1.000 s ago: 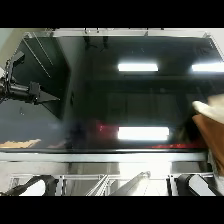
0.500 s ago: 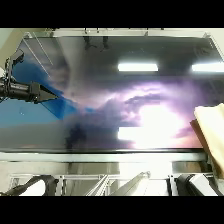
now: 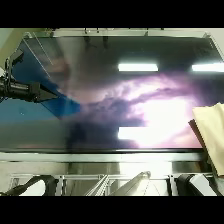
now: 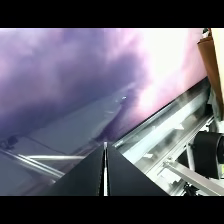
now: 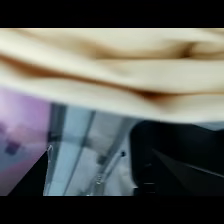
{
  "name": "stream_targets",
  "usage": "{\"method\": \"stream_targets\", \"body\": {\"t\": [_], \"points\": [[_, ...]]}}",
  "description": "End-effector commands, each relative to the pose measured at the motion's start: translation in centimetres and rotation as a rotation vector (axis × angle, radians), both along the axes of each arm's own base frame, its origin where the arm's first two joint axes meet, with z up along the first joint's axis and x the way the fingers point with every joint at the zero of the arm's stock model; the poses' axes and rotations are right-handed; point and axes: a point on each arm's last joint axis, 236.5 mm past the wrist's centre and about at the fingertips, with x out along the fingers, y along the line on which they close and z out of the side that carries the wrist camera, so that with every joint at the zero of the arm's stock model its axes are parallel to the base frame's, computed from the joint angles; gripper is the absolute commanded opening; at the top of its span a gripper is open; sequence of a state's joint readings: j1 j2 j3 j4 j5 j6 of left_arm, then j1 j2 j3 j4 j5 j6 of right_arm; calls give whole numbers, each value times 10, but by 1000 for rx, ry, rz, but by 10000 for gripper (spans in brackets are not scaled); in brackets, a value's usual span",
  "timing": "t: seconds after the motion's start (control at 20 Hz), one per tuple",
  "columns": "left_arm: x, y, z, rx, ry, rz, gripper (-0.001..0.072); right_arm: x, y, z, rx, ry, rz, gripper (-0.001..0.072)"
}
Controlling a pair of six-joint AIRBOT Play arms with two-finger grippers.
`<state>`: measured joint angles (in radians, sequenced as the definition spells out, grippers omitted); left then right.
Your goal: Fold the shirts.
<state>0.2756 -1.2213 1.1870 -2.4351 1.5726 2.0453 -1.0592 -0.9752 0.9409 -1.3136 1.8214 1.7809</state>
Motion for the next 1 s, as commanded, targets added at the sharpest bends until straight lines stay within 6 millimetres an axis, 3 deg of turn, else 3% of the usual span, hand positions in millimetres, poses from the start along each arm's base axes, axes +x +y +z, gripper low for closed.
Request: {"method": "stream_targets", "body": {"t": [0.0,0.05,0.1,0.25,0.4,0.45,0.6,0.65,0.8,0.95], "points": [[2,-4,6,-27,-14,0,23,93,71,63,159,-458,147,645],[3,-9,13,-57,-40,-10,22,113,91,79,146,-578,243,389],[3,-13,22,-75,-76,-23,22,132,116,97,121,-707,342,53],[-7,-26,42,-52,-188,-60,20,172,184,148,-21,-1070,611,20],[-37,-45,38,-32,-261,-37,20,183,234,170,-265,-1300,883,20],[-53,-53,30,-34,-261,-37,20,176,254,166,-270,-1320,950,19],[-105,-76,5,-35,-281,-63,20,133,309,120,-191,-1310,1146,19],[-116,-80,1,-34,-299,-67,20,125,319,108,-170,-1316,1147,19],[-136,-84,-2,-39,-333,-46,20,120,323,92,-146,-1292,1124,19],[-146,-85,2,-35,-378,-50,20,117,329,97,-98,-1303,1098,20]]}}
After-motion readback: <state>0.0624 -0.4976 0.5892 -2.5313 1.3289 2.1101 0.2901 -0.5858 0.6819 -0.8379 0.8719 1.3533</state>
